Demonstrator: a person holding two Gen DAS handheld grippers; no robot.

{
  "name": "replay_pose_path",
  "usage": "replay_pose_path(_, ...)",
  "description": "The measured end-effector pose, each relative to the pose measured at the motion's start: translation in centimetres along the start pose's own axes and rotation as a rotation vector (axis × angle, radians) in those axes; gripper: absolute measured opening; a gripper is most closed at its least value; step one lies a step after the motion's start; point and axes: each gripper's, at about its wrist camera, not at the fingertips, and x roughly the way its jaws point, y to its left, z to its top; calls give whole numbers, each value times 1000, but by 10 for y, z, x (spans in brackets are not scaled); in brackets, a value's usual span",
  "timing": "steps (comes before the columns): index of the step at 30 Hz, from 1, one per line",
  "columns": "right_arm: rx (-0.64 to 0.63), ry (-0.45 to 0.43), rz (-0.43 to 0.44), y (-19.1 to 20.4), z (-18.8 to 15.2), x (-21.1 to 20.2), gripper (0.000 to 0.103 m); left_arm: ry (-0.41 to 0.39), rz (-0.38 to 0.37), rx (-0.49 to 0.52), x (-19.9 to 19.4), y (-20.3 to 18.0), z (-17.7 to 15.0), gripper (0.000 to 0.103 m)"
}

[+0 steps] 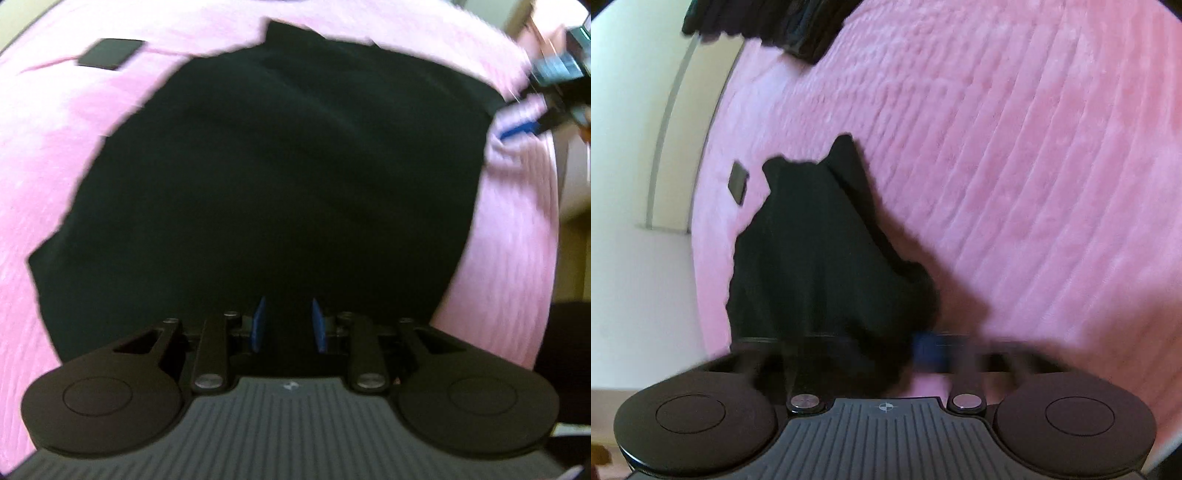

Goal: Fold clothes
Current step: 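Lift the jacket with both grippers and fold it in half onto itself, then open both grippers to release the folded jacket edge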

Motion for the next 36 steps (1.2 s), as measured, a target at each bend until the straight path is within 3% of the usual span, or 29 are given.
replay_pose_path(3, -11, -27, -40, -10, 18, -8, 11, 48, 8, 35, 11, -9, -4, 22)
replay_pose_path(13, -78, -29, -137, -13, 23, -8, 11, 90, 50, 12, 17, 5, -24, 22)
replay_pose_path(15, -99, -42, -185, -9, 21, -7, 33, 85, 56, 4, 15, 6, -29, 22)
replay_pose_path(17, -114, -65, -253, -2, 19, -10, 44, 82, 64, -12, 10, 8, -37, 22)
replay_pose_path(19, -194, -89, -315, 15, 16, -13, 44, 79, 75, -38, 3, 10, -46, 22)
replay_pose_path(21, -423, -159, -395, 53, 2, -19, 44, 76, 92, -68, -5, 9, -56, 23)
replay_pose_path(24, -715, -220, -341, 103, -30, -20, 44, 45, 130, -137, -19, 13, -73, 23)
replay_pose_path(28, -761, -54, -203, 121, -57, 19, 44, 43, 163, -226, -27, 22, -96, 23)
replay_pose_path(31, -755, 90, -200, 108, -72, 52, 44, 37, 172, -275, -25, 23, -110, 23)
replay_pose_path(36, -750, 131, -244, 88, -77, 53, 44, 12, 183, -321, -26, 29, -124, 24)
